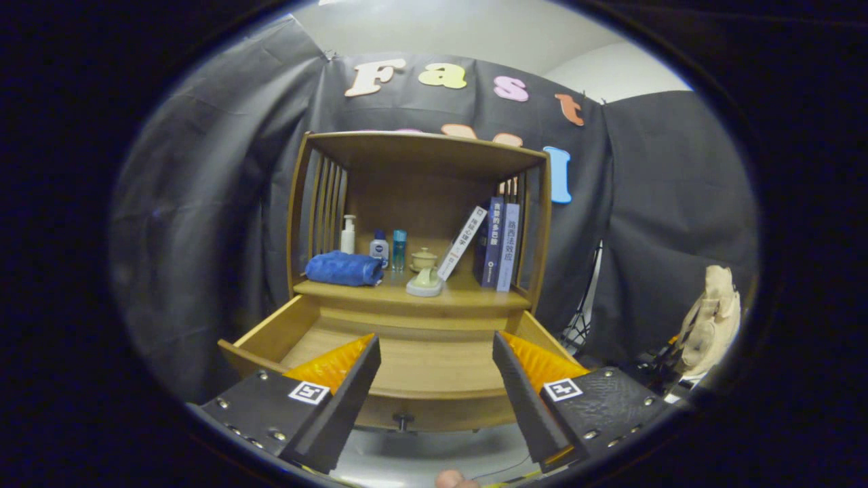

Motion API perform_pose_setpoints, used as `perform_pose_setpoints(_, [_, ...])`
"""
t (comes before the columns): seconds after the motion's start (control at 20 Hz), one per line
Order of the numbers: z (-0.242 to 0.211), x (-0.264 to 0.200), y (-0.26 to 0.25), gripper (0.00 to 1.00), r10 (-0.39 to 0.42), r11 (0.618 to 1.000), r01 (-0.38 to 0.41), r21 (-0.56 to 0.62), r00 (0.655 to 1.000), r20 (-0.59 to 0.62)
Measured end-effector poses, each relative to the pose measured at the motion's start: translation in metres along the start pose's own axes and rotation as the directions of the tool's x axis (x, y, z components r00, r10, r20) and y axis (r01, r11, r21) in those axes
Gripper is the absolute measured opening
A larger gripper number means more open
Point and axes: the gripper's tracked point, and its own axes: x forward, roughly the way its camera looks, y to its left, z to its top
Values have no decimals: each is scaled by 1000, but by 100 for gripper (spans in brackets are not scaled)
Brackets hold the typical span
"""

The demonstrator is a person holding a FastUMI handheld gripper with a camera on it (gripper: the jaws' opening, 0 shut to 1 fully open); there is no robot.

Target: Pull open the drawer, take out the items inside it, and place them on the countertop above the cabinet.

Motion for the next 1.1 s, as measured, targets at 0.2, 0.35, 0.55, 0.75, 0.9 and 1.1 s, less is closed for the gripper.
perform_pose_setpoints(0.2, [-36, -10, 5, 99, 2, 1000, -2, 22, 1000, 1])
perform_pose_setpoints(0.35, [-73, -13, 14, 99, 10, 999, -9, 40, 999, -37])
perform_pose_setpoints(0.55, [-111, -3, 27, 99, 28, 996, -19, 82, 994, -106])
perform_pose_setpoints(0.75, [-132, 13, 28, 99, 24, 992, -4, 128, 988, -150])
perform_pose_setpoints(0.9, [-140, 34, 13, 99, -5, 982, 40, 186, 983, -182])
perform_pose_setpoints(1.1, [-153, 43, 22, 98, 90, 961, -36, 274, 978, -189])
